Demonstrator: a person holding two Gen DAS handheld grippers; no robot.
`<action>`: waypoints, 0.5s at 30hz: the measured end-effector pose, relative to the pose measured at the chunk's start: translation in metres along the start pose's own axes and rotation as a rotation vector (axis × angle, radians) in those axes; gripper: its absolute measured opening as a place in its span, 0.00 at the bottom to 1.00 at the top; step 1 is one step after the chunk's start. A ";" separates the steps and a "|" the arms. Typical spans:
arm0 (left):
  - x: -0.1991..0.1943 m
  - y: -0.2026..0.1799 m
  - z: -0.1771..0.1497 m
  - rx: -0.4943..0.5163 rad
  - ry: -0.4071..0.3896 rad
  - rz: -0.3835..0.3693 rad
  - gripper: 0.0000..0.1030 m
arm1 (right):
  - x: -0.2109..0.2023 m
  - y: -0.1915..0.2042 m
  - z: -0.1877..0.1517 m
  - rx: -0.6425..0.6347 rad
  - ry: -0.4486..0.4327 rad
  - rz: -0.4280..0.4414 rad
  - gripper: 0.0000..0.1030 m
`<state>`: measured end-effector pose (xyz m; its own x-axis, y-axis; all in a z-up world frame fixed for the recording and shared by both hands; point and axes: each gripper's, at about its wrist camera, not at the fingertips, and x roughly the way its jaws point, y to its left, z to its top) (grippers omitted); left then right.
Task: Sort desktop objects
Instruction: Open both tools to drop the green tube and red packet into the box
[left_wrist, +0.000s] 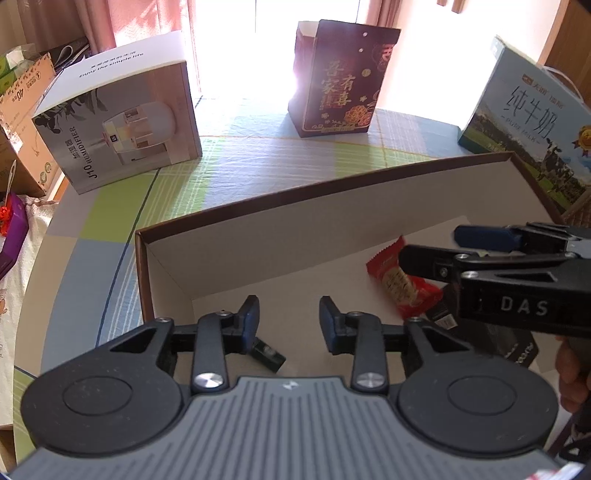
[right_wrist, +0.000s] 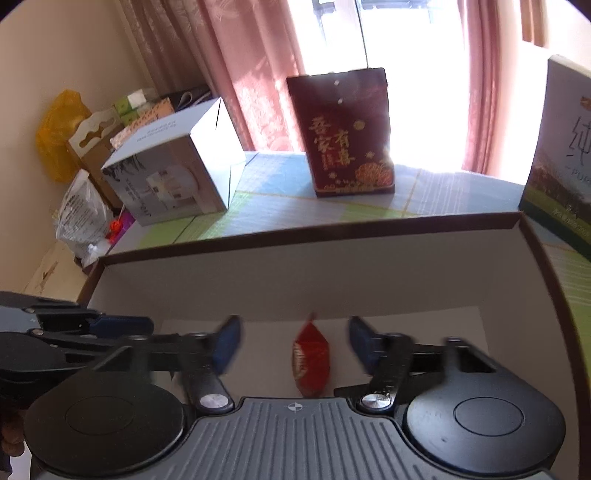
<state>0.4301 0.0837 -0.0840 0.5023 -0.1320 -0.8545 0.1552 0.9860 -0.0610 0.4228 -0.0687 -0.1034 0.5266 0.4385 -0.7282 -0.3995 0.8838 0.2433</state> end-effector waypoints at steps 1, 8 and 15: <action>-0.003 -0.001 -0.001 0.001 -0.004 -0.003 0.35 | -0.002 -0.002 0.000 0.007 0.001 0.001 0.70; -0.024 -0.002 -0.007 -0.012 -0.037 0.009 0.66 | -0.032 -0.008 -0.002 0.016 -0.068 -0.038 0.98; -0.050 -0.004 -0.018 -0.036 -0.068 0.006 0.76 | -0.066 -0.010 -0.012 0.007 -0.097 -0.035 0.98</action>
<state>0.3895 0.0880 -0.0505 0.5603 -0.1315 -0.8178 0.1224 0.9896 -0.0753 0.3834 -0.1087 -0.0659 0.6103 0.4205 -0.6714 -0.3745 0.9000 0.2232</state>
